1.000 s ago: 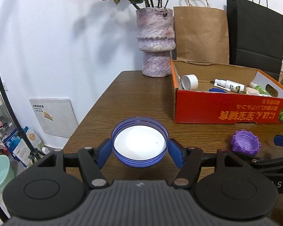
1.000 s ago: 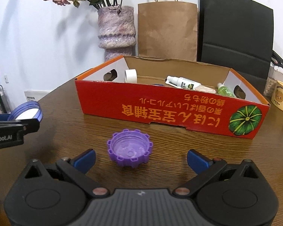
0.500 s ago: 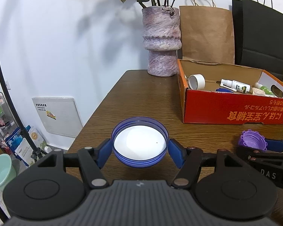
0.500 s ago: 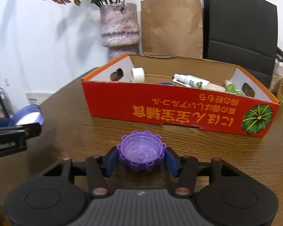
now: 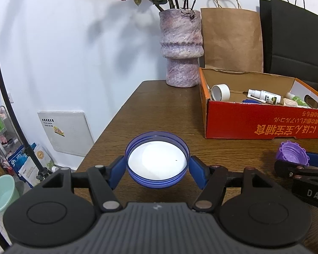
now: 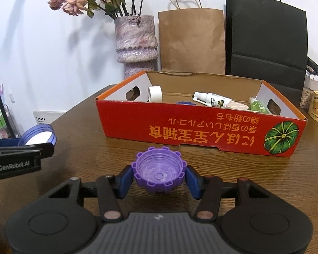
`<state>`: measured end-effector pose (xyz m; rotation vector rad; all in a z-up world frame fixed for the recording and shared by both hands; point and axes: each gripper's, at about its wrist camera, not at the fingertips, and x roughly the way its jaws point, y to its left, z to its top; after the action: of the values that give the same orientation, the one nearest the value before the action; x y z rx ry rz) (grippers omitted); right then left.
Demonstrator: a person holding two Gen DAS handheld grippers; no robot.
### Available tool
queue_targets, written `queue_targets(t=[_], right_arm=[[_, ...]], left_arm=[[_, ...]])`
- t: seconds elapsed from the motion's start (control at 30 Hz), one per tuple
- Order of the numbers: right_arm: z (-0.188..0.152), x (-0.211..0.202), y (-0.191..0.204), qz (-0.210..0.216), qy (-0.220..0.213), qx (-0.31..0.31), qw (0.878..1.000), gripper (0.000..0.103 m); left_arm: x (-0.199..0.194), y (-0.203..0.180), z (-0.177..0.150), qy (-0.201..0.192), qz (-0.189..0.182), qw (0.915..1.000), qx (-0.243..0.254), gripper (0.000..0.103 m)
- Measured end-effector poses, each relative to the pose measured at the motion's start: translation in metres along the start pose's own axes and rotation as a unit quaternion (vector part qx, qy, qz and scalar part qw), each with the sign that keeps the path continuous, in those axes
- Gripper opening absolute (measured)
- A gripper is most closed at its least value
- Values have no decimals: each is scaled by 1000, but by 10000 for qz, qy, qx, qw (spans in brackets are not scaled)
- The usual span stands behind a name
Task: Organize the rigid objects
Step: 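Carry the blue jar and purple cap over the red box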
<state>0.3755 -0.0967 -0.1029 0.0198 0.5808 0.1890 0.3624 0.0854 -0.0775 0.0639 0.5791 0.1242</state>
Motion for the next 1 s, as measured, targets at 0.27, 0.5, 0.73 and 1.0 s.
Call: queue_targets(t=[0.27, 0.5, 0.73, 1.0], right_arm=[[0, -13, -9, 45, -142, 43, 9999, 53], [1, -24, -21, 25, -297, 86, 9995, 53], [0, -37, -38, -31, -469, 89, 9989, 53], [2, -51, -62, -60, -714, 117, 9974, 53]], left_arm=[[-8, -8, -2, -104, 60, 9999, -59, 67], [-20, -26, -3, -185, -4, 9998, -87, 67], [-30, -49, -1, -241, -108, 9995, -177, 67], [-37, -76, 5, -352, -142, 9990, -215, 67]])
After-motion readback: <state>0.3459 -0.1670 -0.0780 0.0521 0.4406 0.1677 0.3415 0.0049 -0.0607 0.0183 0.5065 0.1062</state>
